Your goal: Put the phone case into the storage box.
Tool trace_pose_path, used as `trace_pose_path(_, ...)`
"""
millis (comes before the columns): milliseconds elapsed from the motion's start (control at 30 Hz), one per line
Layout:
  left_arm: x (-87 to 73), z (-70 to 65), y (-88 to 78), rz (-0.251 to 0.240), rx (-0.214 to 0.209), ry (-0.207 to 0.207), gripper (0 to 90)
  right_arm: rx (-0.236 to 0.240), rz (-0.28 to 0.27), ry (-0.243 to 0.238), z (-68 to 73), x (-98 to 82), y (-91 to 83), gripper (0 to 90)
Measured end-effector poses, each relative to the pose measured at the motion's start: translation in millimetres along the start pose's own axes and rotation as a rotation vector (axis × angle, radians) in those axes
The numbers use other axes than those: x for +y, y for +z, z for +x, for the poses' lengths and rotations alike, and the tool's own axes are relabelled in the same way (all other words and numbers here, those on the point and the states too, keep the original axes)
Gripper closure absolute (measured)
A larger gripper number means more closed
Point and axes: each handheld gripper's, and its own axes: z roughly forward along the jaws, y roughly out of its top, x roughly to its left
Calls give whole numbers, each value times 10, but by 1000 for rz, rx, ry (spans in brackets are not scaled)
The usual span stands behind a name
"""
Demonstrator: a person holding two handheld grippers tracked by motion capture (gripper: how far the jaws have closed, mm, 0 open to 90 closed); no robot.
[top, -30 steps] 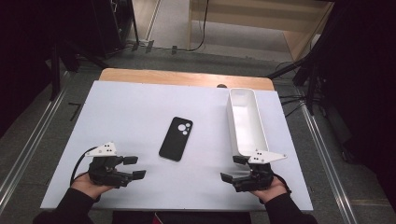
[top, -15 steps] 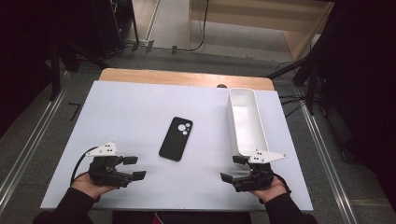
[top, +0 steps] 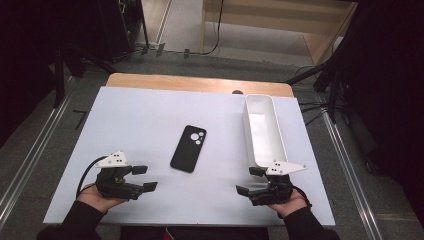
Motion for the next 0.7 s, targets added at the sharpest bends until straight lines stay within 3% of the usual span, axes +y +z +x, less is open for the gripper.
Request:
trace_pose_path(167,78,10,21,-13,23,-39,258,-1,-2,-2,-1,0,0,135)
trace_pose_path(700,228,94,160,-4,38,-45,259,-1,3,-1,1,-3,-5,135)
